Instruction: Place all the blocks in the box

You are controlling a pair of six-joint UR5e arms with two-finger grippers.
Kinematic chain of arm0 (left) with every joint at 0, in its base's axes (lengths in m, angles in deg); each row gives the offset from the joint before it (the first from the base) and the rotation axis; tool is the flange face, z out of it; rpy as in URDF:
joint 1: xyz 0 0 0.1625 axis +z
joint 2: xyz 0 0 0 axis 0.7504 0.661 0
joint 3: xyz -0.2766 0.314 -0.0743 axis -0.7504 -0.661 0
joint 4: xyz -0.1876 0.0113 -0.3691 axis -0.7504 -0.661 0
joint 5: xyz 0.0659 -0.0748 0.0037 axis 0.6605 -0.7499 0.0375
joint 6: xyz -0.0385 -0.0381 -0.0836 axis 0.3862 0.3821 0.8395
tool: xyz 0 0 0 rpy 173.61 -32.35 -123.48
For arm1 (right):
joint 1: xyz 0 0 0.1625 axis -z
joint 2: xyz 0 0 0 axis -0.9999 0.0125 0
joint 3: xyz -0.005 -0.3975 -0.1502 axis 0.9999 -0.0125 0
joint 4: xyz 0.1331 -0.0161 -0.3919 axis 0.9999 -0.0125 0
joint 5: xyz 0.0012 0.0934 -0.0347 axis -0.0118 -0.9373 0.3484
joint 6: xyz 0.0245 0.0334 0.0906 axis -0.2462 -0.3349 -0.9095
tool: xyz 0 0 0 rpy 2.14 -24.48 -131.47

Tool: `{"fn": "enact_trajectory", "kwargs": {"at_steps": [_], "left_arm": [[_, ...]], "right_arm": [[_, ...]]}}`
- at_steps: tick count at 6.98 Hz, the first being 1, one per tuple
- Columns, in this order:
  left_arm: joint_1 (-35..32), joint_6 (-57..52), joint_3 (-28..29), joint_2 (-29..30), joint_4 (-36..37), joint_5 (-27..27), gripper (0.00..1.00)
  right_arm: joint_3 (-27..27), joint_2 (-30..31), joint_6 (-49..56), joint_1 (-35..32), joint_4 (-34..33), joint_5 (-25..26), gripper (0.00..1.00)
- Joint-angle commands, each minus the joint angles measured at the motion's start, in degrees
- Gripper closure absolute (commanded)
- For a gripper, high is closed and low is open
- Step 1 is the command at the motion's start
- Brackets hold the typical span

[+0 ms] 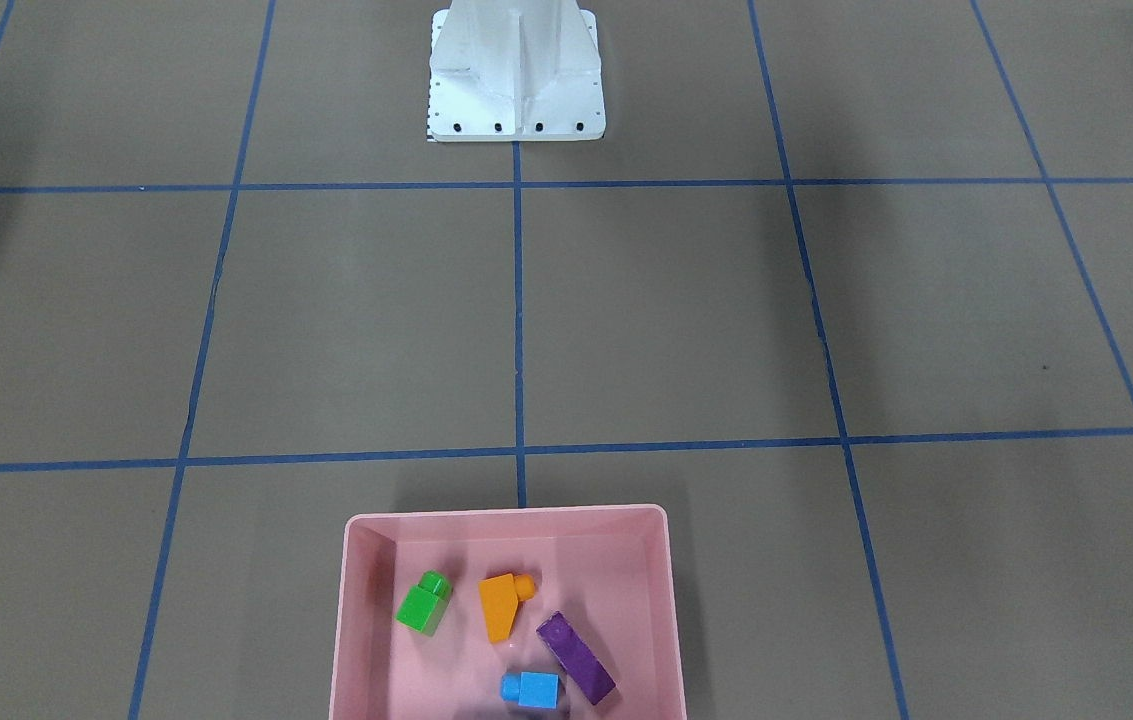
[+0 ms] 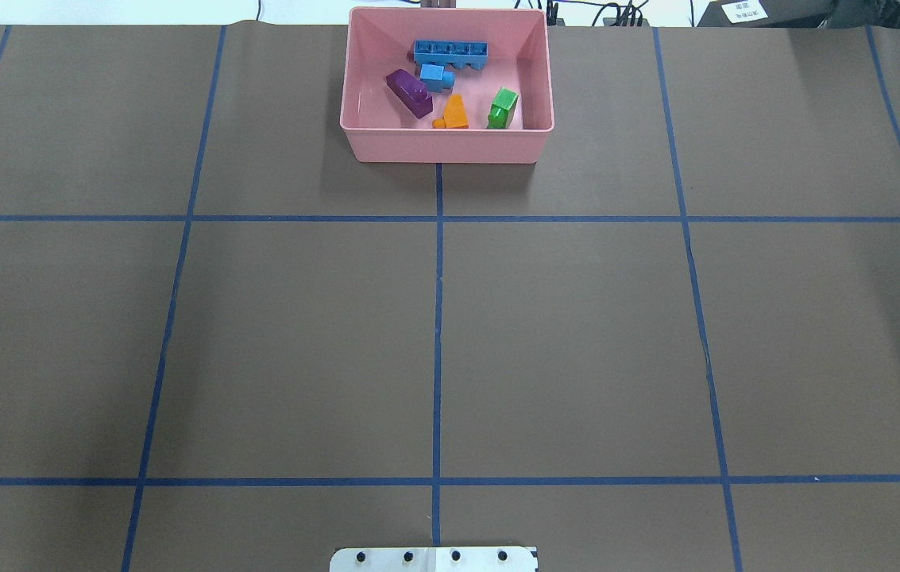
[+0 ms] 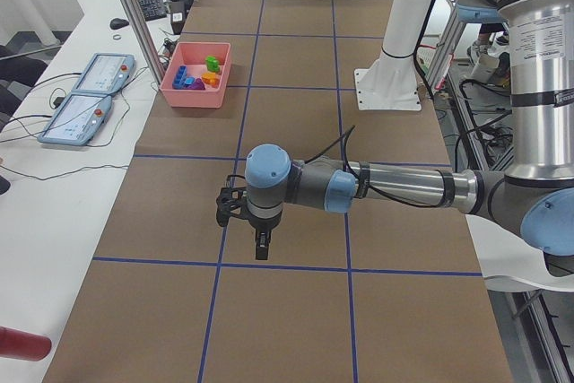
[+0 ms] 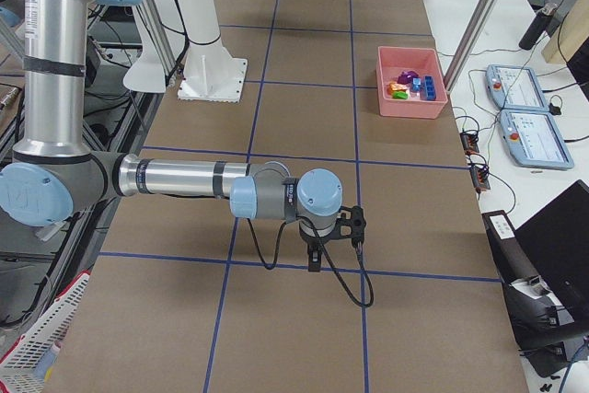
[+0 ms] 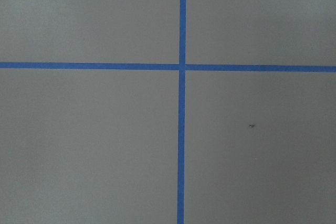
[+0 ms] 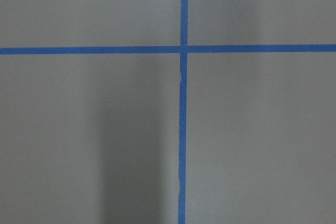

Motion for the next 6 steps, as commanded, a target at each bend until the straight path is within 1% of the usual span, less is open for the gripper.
{"fn": "enact_trajectory", "kwargs": {"at_steps": [1, 6], "left_arm": [[0.0, 0.0, 0.0, 0.0, 0.0, -0.1, 0.0], [0.0, 0.1, -0.6, 0.0, 0.0, -0.2, 0.0]], "right_arm": [[0.1, 0.0, -0.2, 0.0, 0.0, 0.0, 0.0], [0.0, -0.5, -0.4, 0.0, 0.0, 0.1, 0.0]]}}
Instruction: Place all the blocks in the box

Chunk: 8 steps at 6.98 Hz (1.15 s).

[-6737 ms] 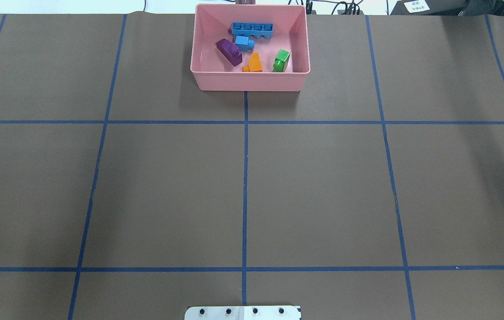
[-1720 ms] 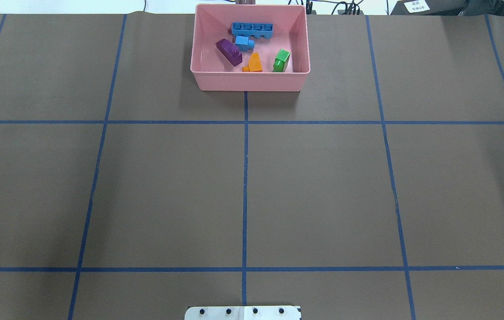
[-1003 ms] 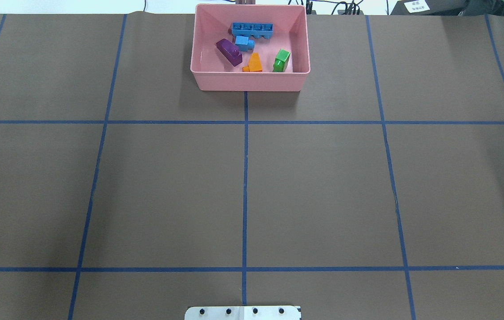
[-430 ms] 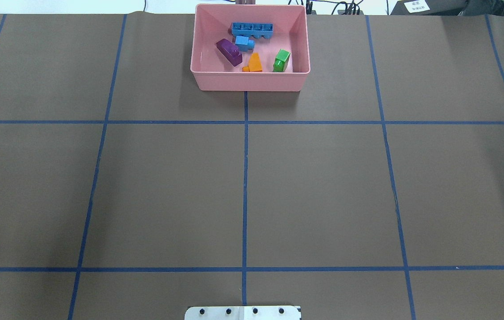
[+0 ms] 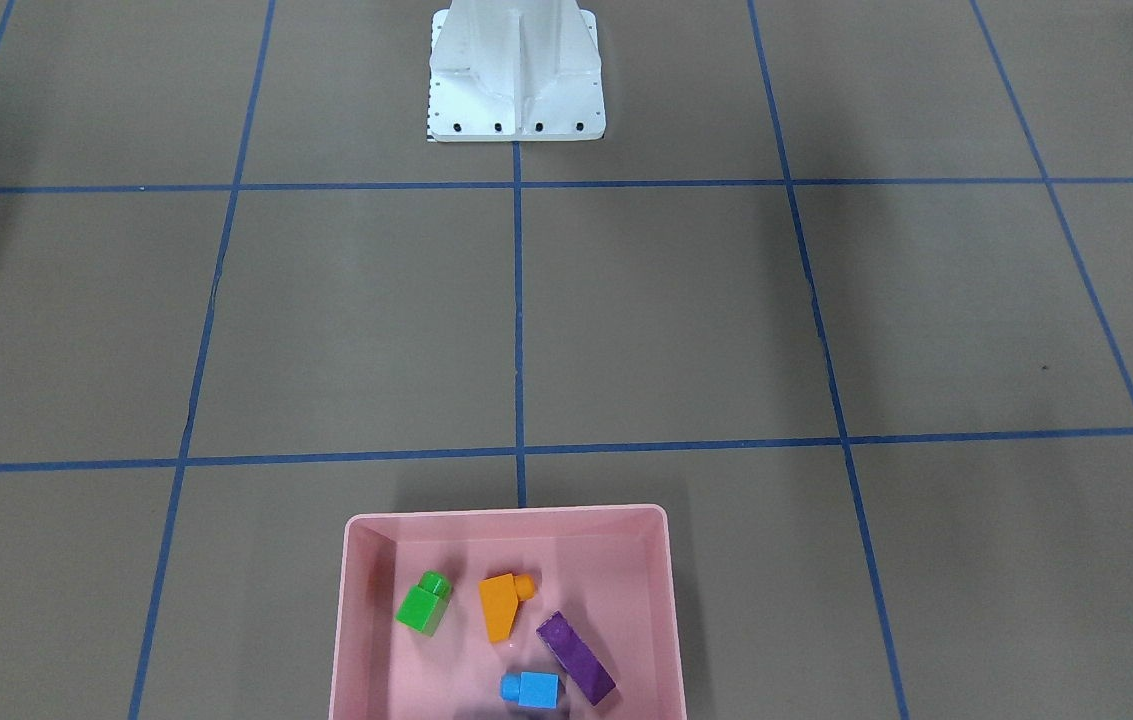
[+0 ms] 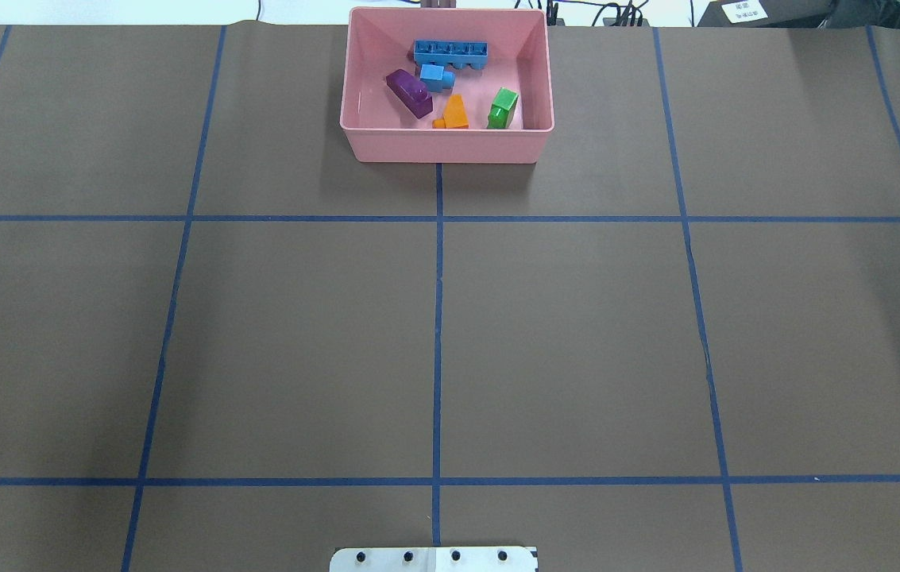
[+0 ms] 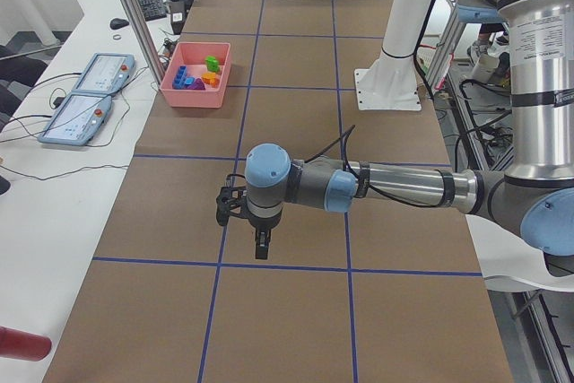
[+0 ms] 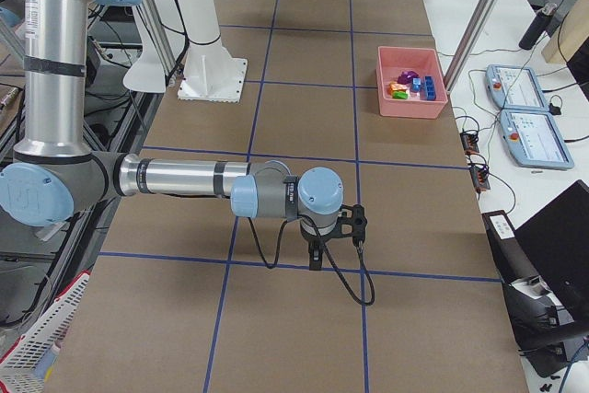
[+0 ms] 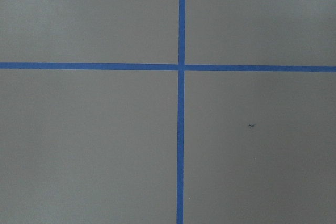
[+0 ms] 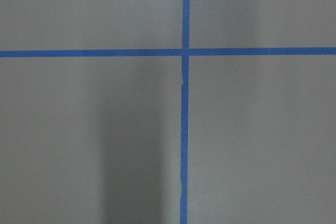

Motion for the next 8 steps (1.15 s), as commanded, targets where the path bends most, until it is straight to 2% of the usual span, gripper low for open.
{"fn": "enact_trajectory", "kwargs": {"at_steps": [1, 8], "left_arm": [[0.0, 0.0, -0.2, 0.1, 0.0, 0.0, 0.0], [0.0, 0.0, -0.2, 0.1, 0.1, 0.0, 0.0]], "right_arm": [[0.2, -0.2, -0.1, 0.0, 0.0, 0.0, 0.0], [1.0, -0.4, -0.1, 0.0, -0.1, -0.6, 0.0]]}}
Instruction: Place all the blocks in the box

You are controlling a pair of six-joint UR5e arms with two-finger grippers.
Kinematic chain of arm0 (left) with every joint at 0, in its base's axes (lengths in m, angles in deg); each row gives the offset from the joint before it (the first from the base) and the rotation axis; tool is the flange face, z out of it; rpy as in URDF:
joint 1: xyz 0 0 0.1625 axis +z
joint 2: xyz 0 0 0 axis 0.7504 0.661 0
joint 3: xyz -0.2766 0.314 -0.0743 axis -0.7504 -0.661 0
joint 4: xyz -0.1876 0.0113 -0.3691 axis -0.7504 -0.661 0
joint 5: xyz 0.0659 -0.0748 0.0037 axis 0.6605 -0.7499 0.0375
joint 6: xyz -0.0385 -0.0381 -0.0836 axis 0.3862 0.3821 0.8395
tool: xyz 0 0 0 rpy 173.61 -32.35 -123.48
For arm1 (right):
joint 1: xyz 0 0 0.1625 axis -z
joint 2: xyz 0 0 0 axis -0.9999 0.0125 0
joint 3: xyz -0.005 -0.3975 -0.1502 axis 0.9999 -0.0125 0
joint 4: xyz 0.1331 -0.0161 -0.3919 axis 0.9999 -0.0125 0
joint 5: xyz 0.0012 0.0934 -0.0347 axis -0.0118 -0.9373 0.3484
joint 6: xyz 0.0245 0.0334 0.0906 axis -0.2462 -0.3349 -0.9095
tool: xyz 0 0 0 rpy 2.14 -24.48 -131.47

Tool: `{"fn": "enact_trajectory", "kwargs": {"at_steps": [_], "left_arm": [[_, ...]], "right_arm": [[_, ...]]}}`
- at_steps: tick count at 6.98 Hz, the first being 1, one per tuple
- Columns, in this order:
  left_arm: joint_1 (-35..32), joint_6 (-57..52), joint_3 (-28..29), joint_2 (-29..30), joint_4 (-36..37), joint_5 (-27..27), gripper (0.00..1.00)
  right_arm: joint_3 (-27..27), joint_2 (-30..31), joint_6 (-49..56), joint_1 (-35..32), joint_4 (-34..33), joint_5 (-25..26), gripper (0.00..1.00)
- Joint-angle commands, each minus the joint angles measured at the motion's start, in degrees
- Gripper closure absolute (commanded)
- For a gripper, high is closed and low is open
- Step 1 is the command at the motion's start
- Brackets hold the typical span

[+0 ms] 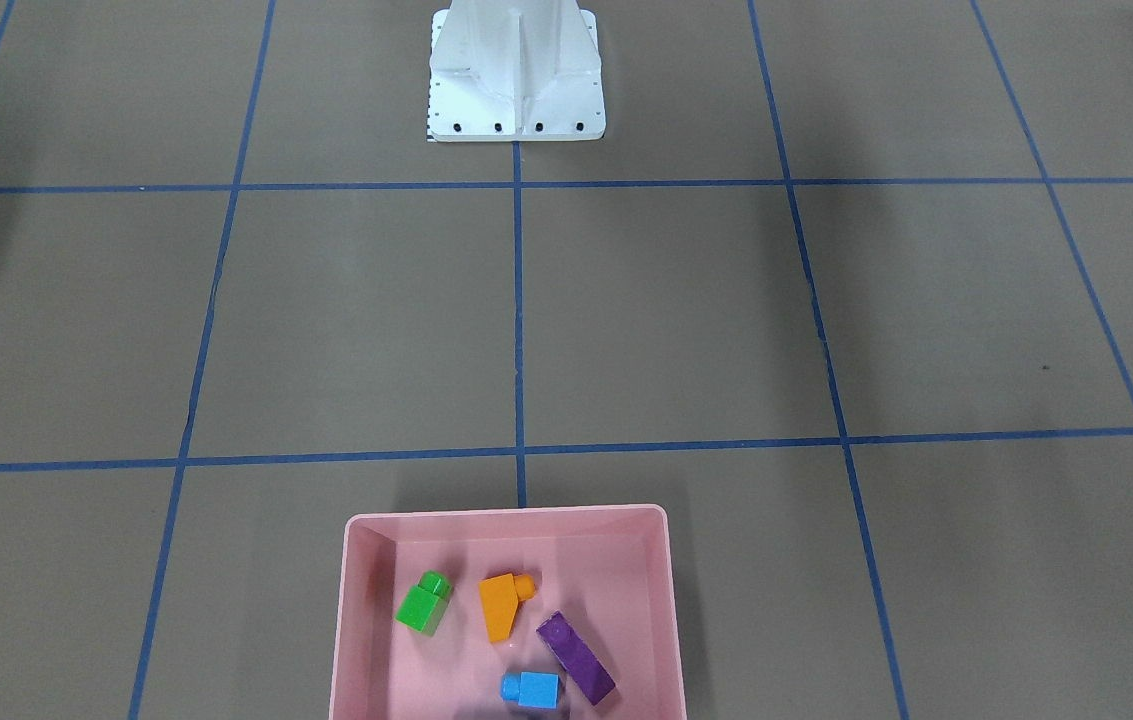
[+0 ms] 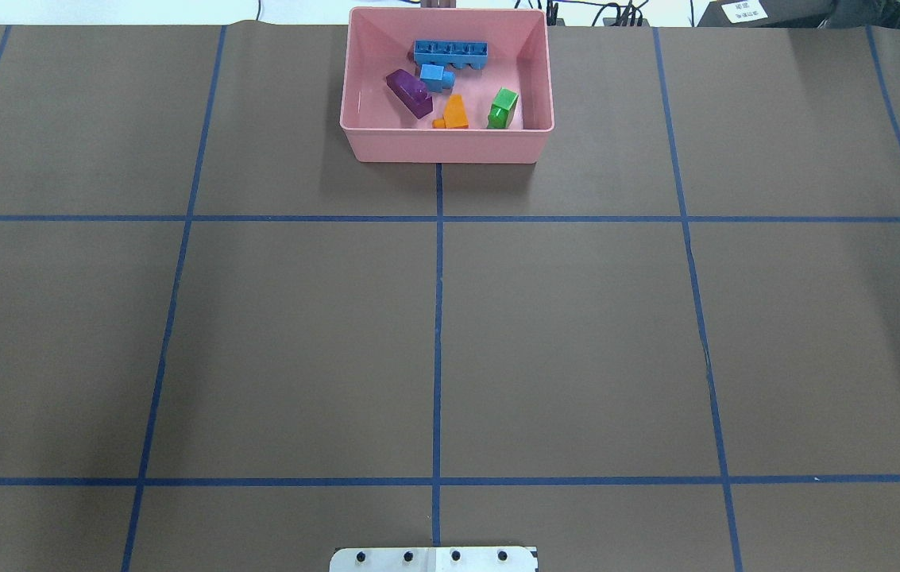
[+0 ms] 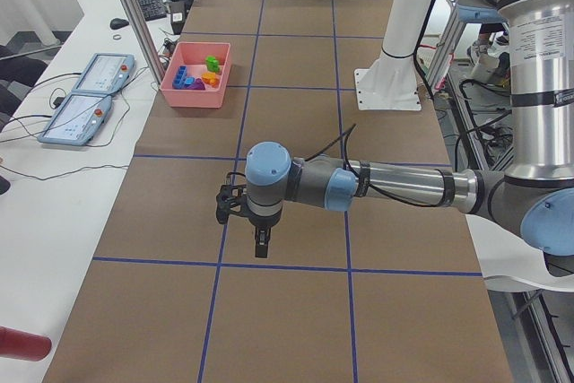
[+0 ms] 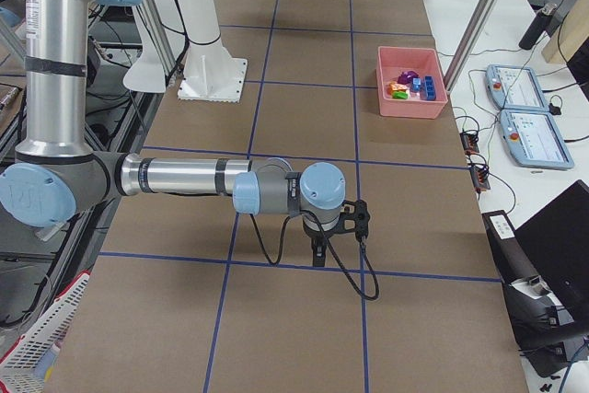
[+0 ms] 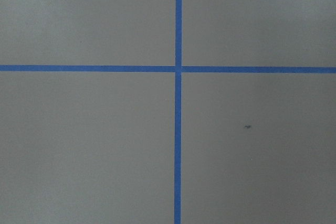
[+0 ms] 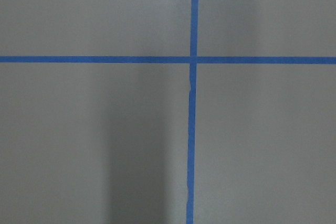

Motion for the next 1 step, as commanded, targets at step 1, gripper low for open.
{"fn": "enact_trajectory", "kwargs": {"at_steps": [1], "left_arm": [[0.0, 0.0, 0.0, 0.0, 0.0, 0.0, 0.0]], "right_arm": [[0.1, 0.0, 0.0, 0.0, 0.0, -0.1, 0.0]]}}
